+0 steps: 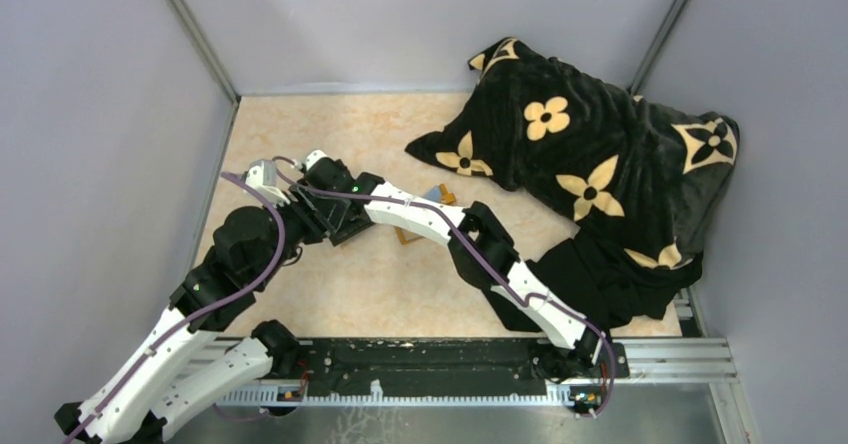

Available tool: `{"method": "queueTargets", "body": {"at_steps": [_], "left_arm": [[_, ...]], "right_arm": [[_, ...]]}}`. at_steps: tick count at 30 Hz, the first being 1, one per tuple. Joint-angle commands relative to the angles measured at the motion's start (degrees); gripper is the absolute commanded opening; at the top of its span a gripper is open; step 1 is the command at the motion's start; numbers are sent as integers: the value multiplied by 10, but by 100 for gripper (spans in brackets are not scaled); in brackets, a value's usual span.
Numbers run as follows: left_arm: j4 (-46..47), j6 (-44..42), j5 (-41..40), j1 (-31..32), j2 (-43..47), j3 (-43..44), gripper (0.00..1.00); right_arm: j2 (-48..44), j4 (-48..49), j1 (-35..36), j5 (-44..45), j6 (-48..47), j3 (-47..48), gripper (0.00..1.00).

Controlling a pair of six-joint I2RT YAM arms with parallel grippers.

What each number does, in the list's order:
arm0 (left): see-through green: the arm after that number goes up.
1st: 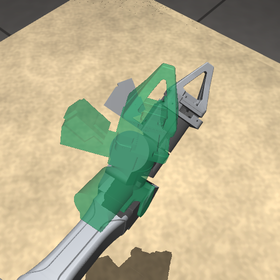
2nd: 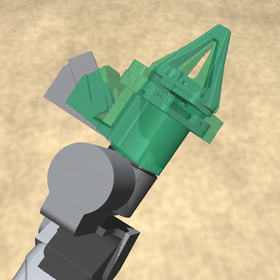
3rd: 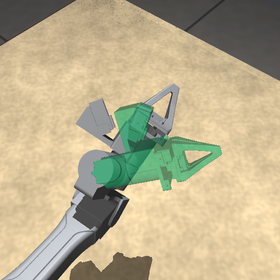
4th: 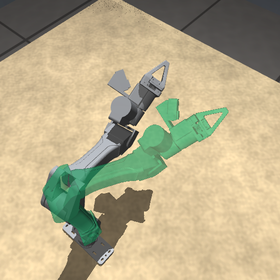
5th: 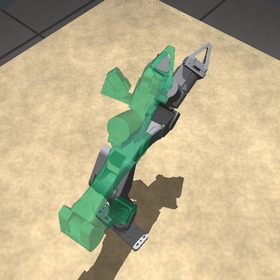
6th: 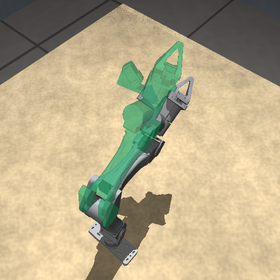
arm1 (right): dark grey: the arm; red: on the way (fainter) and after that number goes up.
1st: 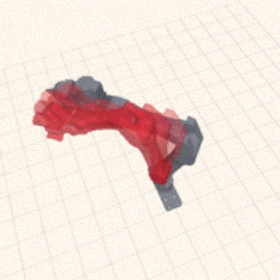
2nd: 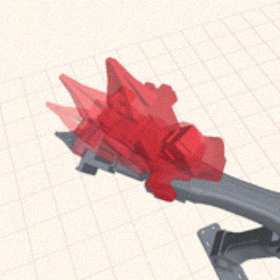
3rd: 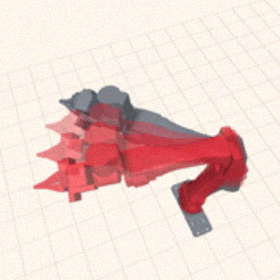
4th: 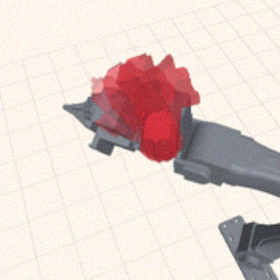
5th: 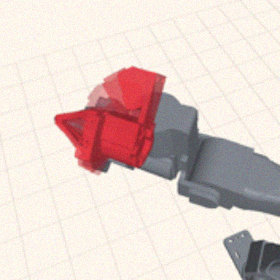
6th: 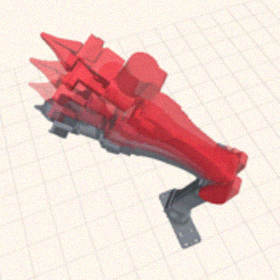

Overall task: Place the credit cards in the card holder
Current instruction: Pick up the credit card from the storage box.

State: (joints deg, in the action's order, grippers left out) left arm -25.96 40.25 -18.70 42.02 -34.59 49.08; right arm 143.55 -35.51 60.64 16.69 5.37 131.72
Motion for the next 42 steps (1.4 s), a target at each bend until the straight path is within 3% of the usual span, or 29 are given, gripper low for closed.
{"method": "queueTargets", "body": {"at_steps": [1,19,23,25,28,42], "left_arm": [[17,-7,7,3,7,18,49],[20,1,5,3,0,16,49],[21,0,2,3,-1,19,49],[20,0,-2,3,-1,21,50],[20,-2,-10,3,-2,27,49],[22,-10,-80,3,-35,83,50]], "right_arm": [[10,9,16,42,-22,33,51],[40,4,37,131,-60,36,40],[37,11,37,146,-64,30,29],[24,24,39,152,-67,15,16],[6,42,40,154,-71,-6,6],[-110,125,39,140,-76,-106,0]]}}
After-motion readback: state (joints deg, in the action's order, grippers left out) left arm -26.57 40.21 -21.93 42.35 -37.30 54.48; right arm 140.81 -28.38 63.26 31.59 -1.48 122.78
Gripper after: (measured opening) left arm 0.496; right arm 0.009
